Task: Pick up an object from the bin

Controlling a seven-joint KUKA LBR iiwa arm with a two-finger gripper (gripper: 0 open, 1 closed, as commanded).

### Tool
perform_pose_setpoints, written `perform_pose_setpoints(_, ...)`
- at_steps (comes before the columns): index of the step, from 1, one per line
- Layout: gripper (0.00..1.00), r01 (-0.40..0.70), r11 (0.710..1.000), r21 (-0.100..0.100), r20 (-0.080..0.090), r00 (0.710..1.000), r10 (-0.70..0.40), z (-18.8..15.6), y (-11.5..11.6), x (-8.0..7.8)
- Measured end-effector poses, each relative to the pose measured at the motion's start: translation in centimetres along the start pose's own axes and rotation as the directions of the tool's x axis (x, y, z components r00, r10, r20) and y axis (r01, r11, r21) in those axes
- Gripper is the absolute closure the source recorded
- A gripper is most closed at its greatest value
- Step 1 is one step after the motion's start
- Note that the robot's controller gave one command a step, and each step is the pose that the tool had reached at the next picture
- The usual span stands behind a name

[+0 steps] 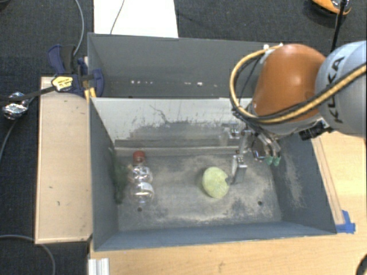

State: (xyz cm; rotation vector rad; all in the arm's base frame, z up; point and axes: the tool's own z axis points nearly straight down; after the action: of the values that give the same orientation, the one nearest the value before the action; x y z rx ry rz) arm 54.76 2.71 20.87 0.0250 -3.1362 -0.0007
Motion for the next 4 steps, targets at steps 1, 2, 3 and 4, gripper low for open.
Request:
perform_pose_setpoints(1,0.0,0.0,1.0,0.0,0.002,1.0,0.0,-0.2,0.0,0.0)
perform_pose_setpoints(2,0.0,0.014,1.0,0.0,0.014,1.0,-0.014,3.7,0.5,0.3)
perform_pose_setpoints(3,0.0,0.088,0.996,0.0,0.009,0.996,-0.088,10.6,-0.5,0.3)
perform_pose_setpoints(4,1.0,0.189,0.982,0.002,0.012,0.982,-0.189,13.4,-0.2,-0.2)
